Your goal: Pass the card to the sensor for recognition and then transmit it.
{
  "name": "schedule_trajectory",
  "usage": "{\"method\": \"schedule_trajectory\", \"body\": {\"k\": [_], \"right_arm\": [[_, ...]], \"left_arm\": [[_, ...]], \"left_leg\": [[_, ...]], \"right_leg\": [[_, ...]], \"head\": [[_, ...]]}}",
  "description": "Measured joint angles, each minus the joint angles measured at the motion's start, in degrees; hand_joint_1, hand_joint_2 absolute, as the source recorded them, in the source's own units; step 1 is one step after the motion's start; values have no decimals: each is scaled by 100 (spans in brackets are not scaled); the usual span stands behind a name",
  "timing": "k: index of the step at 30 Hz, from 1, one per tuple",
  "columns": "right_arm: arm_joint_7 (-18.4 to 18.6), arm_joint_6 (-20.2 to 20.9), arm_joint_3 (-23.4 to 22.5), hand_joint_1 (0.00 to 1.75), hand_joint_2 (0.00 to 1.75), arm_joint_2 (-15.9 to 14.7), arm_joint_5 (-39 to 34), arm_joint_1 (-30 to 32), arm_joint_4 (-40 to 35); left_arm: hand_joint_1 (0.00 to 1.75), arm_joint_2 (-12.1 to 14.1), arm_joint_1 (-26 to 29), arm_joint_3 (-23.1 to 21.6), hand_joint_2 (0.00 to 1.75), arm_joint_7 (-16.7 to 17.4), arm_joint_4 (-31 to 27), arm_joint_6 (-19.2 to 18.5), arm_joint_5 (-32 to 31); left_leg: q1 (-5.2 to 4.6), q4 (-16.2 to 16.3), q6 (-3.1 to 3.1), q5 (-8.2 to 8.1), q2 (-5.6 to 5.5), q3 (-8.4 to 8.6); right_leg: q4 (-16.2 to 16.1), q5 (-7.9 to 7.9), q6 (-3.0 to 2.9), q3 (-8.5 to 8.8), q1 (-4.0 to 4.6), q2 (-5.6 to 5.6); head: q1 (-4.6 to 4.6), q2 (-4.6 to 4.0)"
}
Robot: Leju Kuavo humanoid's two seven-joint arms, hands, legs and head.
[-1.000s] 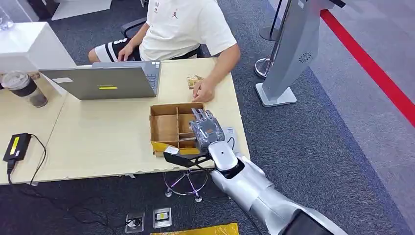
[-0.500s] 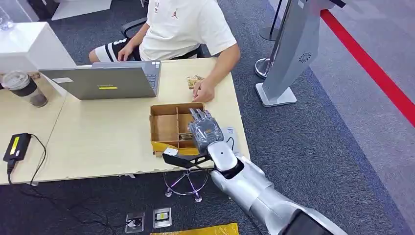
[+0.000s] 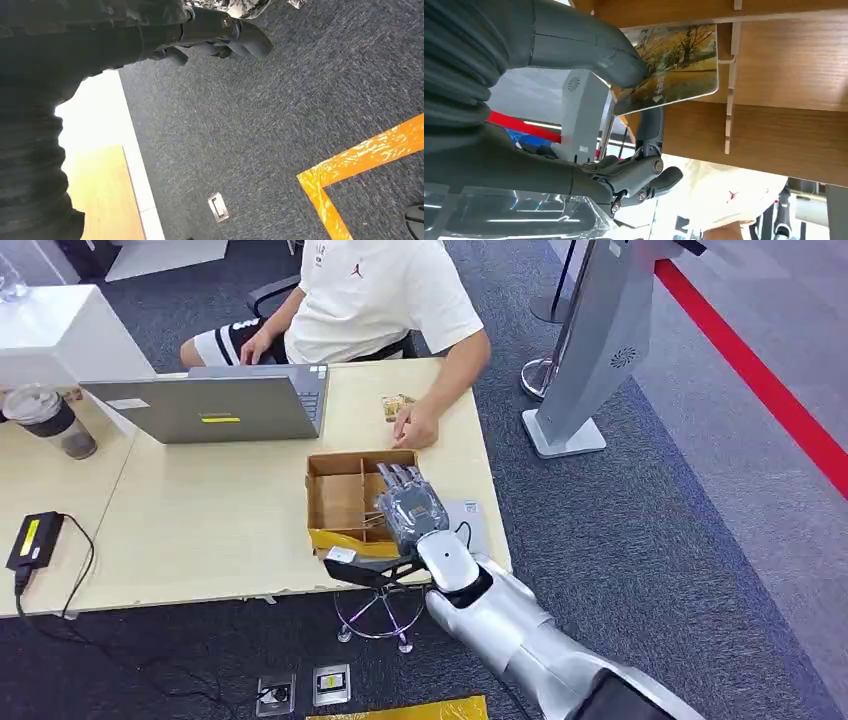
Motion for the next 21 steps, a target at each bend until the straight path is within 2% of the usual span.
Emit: {"method": "schedule_trajectory", "body": {"k": [3,5,7,12,21], "right_arm": [[4,15,0,164,175,11,0,5,0],[-2,13,0,175,175,20,-2,9,0],[-39,-33,0,175,175,37,-13,9,0],[-103,-378,-2,175,175,85,-149,0,-44],[-48,-470,-96,175,175,11,-223,-7,-781]], "left_arm": [[0,0,0,0,175,0,0,4,2],[0,0,0,2,175,7,0,13,4],[0,0,0,4,175,20,0,28,22],[0,-2,1,11,175,63,0,61,59],[0,-2,8,15,175,92,0,61,59]], "left_leg": [[0,0,0,0,0,0],[0,0,0,0,0,0],[0,0,0,0,0,0],[0,0,0,0,0,0],[0,0,0,0,0,1]], "right_leg": [[0,0,0,0,0,0],[0,0,0,0,0,0],[0,0,0,0,0,0],[0,0,0,0,0,0],[0,0,0,-1,0,1]], "head": [[0,0],[0,0],[0,0],[0,0],[0,0]]}}
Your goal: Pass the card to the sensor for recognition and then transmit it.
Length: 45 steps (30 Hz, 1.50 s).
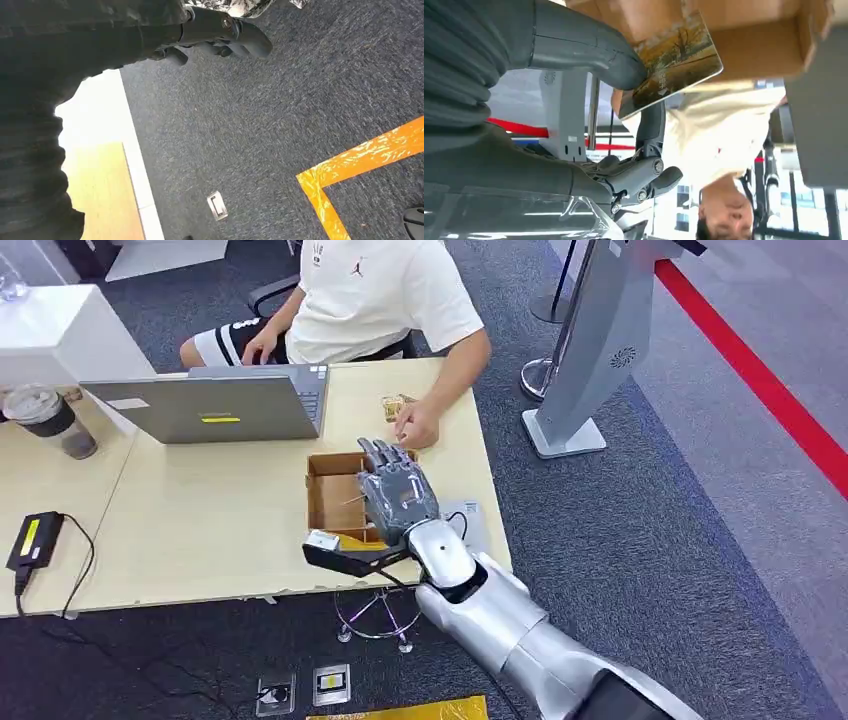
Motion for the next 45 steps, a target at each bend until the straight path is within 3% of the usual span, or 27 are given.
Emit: {"method": "schedule_trajectory", "body": {"k": [8,14,21,25,28,33,45], "right_arm": [[70,37,-147,175,175,-232,2,99,-1029],[24,-341,-278,175,175,-363,-107,183,-1595],[-5,-435,-354,175,175,-466,-142,214,-1973],[-81,-828,-393,175,175,-437,-241,165,-2052],[-20,-841,-422,175,175,-335,-251,-54,-1941],[164,-852,-417,175,175,-57,-22,-495,-1094],[592,-782,-398,173,175,214,741,-700,180]], "left_arm": [[0,2,10,-2,175,0,0,-13,-22],[0,4,12,-2,175,-13,0,-35,-74],[0,2,11,-2,175,-15,0,-42,-87],[0,2,10,-7,175,-41,0,-46,-182],[0,2,4,-11,175,-109,0,-52,-251],[0,-2,-13,-11,175,-258,0,-103,-326],[0,-37,-18,-17,175,-354,0,-118,-382]], "left_leg": [[0,0,0,0,4,1],[0,0,0,0,4,0],[0,0,0,0,4,0],[0,0,0,0,4,-1],[0,0,0,0,4,-1],[1,0,0,1,2,-1],[0,0,0,0,0,-3]], "right_leg": [[0,0,0,-2,0,2],[0,0,0,-2,0,2],[0,0,0,-1,0,2],[0,1,0,0,0,2],[0,1,0,0,0,2],[1,1,0,3,1,0],[-1,0,0,0,0,0]], "head": [[0,0],[0,0],[0,0],[0,0],[0,0],[0,0],[2,0]]}}
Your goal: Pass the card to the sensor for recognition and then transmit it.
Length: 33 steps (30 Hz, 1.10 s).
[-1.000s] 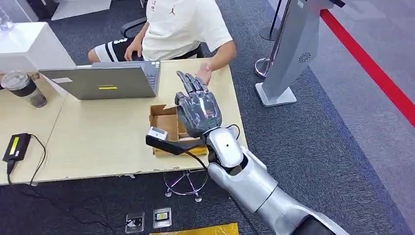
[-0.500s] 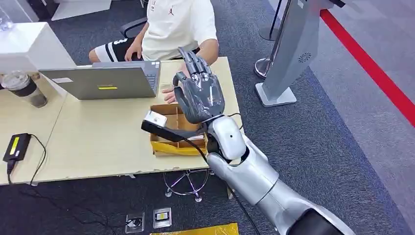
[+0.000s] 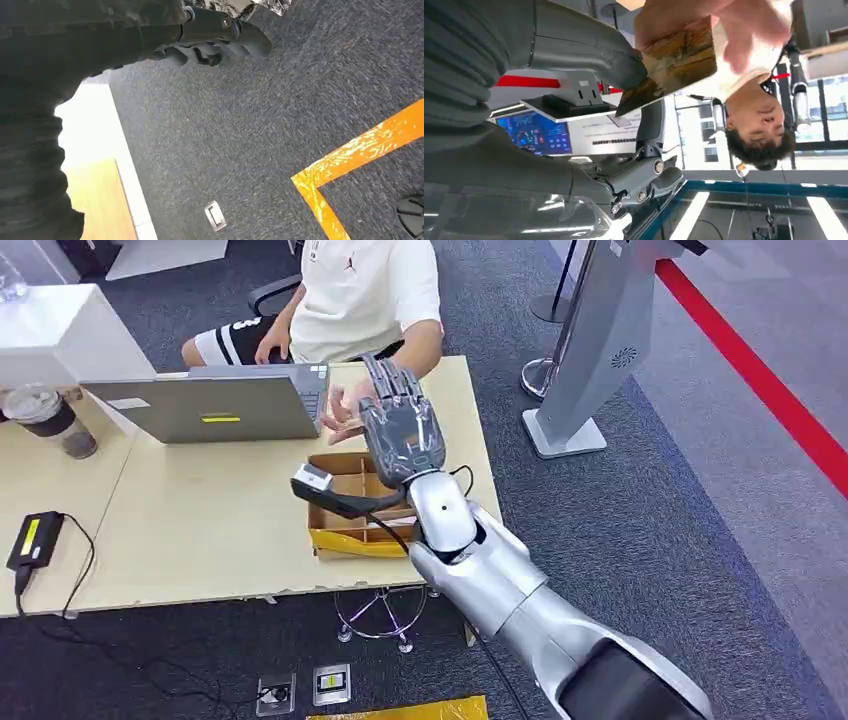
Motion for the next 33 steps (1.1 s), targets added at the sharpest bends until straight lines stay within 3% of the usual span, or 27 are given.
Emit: {"method": "schedule_trajectory", "body": {"k": [1,2,5,6,16,24,29,33], "right_arm": [[31,2,0,54,175,0,15,-13,61],[50,2,-2,26,175,-2,35,-29,125],[88,55,-24,26,175,-31,46,-41,274],[96,74,-26,0,175,-44,48,-42,310],[88,-70,-140,0,175,-138,131,-32,450],[265,72,-547,0,175,-555,468,145,20],[483,168,-1074,0,175,-1141,341,478,-735],[453,77,-1717,0,175,-1715,-301,978,-1675]], "left_arm": [[0,0,0,-2,175,-13,0,0,-2],[0,-2,0,-2,175,-18,0,0,-2],[0,-9,1,-4,175,-20,0,0,-4],[0,-11,3,-4,175,-20,0,0,-2],[0,-11,2,-9,175,-24,0,2,0],[0,-2,15,-11,175,-83,0,0,-13],[0,24,36,-13,175,-123,0,-9,-39],[0,83,46,-13,175,-105,0,-31,31]], "left_leg": [[0,0,0,0,0,0],[0,0,0,0,0,1],[0,0,0,1,0,3],[0,0,1,1,0,3],[0,0,0,1,4,2],[-1,3,1,1,12,7],[-2,4,3,2,2,7],[-6,5,4,1,2,6]], "right_leg": [[0,0,0,0,0,0],[0,0,0,0,0,0],[0,3,2,1,0,0],[0,5,1,1,0,0],[0,7,-1,-5,0,2],[-1,10,1,-6,-4,10],[-3,10,1,0,-4,0],[-6,10,2,-2,-8,-1]], "head": [[-2,0],[0,0],[0,0],[-2,0],[-2,0],[-4,0],[-2,0],[-2,0]]}}
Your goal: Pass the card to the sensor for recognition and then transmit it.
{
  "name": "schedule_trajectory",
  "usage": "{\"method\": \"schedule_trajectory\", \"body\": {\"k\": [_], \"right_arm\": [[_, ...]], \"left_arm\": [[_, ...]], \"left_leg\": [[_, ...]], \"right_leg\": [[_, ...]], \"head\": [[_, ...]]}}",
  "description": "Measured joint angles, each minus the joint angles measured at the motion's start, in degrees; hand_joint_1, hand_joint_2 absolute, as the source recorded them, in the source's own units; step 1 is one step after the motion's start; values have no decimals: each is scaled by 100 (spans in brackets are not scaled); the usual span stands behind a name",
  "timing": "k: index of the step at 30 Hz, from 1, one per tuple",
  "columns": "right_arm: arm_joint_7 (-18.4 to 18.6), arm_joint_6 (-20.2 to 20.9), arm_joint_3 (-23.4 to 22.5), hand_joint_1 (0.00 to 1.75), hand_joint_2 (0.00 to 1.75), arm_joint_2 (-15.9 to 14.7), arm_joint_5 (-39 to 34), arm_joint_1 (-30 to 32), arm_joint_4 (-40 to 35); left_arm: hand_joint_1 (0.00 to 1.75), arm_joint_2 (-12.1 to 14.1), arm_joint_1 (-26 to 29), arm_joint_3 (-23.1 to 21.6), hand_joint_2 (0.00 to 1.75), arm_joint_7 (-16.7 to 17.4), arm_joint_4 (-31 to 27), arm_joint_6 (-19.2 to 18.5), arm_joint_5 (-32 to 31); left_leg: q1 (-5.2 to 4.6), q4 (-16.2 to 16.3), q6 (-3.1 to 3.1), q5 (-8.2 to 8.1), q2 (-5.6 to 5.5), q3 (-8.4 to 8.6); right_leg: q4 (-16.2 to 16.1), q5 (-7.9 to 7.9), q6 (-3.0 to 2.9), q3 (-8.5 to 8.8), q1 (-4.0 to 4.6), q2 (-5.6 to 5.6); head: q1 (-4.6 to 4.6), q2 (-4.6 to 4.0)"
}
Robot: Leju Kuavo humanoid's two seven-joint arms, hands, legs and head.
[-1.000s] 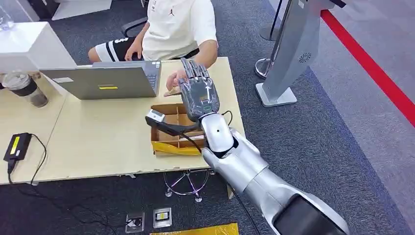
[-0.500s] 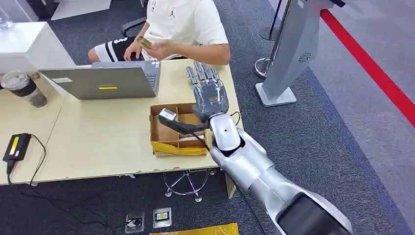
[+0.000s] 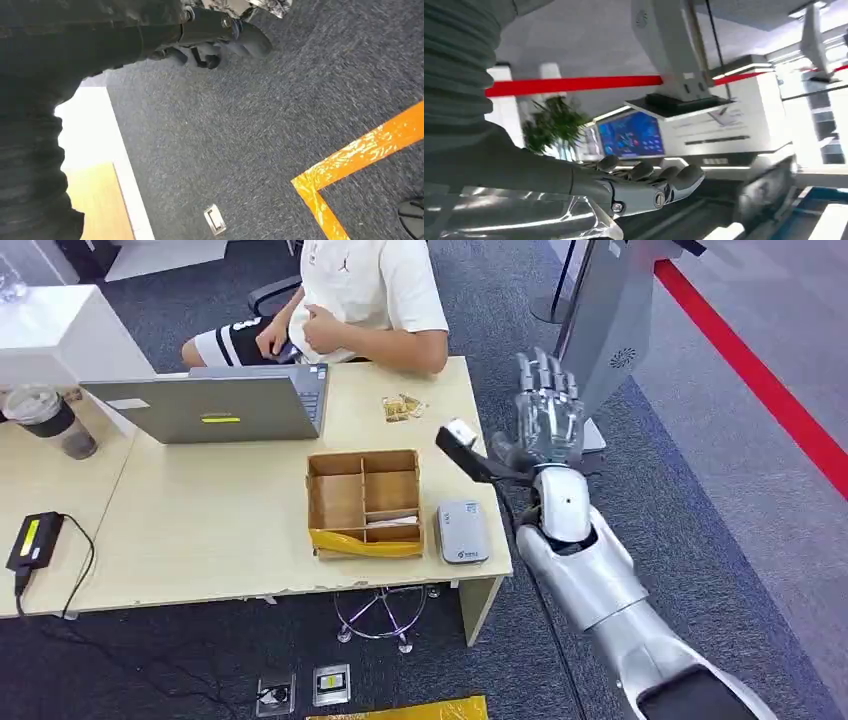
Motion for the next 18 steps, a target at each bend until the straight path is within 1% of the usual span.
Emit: {"method": "schedule_trajectory", "body": {"k": [2,4,8,10,11,13,14,17,18], "right_arm": [[-26,-103,-327,0,175,-281,-268,286,-498],[-24,-238,-575,0,175,-490,-499,523,-792],[48,-503,-916,0,175,-755,-1086,909,-995],[48,-685,-1030,0,175,-829,-1352,1047,-998],[40,-906,-1191,0,175,-942,-1672,1200,-976],[-75,-1186,-1354,0,175,-1068,-2085,1372,-787],[-142,-1290,-1433,0,175,-1126,-2378,1435,-562],[-363,-1312,-1572,0,175,-1177,-3099,1647,355],[-505,-1257,-1620,0,175,-1168,-3442,1761,837]], "left_arm": [[0,28,7,0,175,26,2,-2,44],[0,59,17,0,175,61,2,4,83],[0,72,13,0,175,157,0,46,197],[0,72,13,0,175,197,0,57,238],[0,70,14,0,175,218,0,90,264],[0,72,14,7,175,254,0,116,295],[0,72,15,13,175,260,0,125,297],[0,81,7,22,175,267,0,133,295],[0,87,0,22,175,267,0,133,291]], "left_leg": [[0,0,4,-3,-4,-1],[1,0,2,-6,10,1],[3,-1,2,-7,15,4],[4,-1,3,-6,13,3],[4,-1,3,-6,9,1],[4,-2,3,-6,3,-2],[3,-2,3,-7,3,-3],[3,-3,7,-10,7,-3],[3,-3,8,-11,4,-5]], "right_leg": [[-1,0,0,1,-1,-3],[-2,0,0,-1,-1,9],[-2,0,0,-3,1,15],[-2,0,0,-1,2,8],[-2,-1,0,-2,3,4],[-2,-3,-1,4,3,-1],[-3,-3,-1,1,3,0],[-5,-2,-1,-1,3,3],[-6,-3,-1,1,3,-2]], "head": [[0,0],[-2,0],[0,0],[-2,0],[-2,0],[0,0],[0,0],[0,0],[-2,0]]}}
